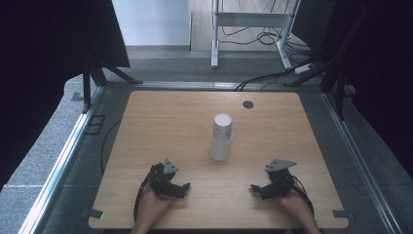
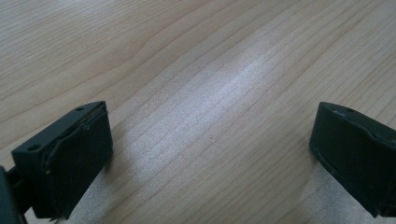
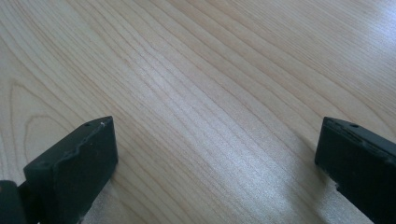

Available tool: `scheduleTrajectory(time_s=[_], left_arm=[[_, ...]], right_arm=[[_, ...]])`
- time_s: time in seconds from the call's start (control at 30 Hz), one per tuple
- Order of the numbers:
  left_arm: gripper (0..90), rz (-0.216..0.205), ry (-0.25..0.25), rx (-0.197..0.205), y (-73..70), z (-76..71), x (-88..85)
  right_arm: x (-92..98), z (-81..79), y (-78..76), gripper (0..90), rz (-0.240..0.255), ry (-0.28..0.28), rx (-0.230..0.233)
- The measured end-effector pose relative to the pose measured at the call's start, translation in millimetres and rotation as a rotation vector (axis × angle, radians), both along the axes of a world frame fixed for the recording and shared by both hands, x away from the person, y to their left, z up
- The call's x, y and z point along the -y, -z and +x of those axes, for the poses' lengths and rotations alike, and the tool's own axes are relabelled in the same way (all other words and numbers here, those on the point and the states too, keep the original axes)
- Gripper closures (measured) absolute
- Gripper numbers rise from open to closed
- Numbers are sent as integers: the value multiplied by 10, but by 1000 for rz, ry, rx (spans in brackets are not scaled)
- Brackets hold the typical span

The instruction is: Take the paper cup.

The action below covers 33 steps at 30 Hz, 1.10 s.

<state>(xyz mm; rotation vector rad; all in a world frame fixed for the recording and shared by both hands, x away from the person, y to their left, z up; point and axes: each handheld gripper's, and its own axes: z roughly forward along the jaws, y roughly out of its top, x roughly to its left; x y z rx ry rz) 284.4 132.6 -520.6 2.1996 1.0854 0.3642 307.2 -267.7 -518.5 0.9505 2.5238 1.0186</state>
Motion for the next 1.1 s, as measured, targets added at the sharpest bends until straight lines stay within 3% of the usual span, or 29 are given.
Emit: scheduleTrajectory(time_s=[0.73,1.1], left_arm=[[0,1,8,-1,-5,7,-4],[15,14,49,24,-127,50,38]], right_arm=[[16,-2,-6,4,1,-29,0],[26,3,-72,13,15,-38,-4]])
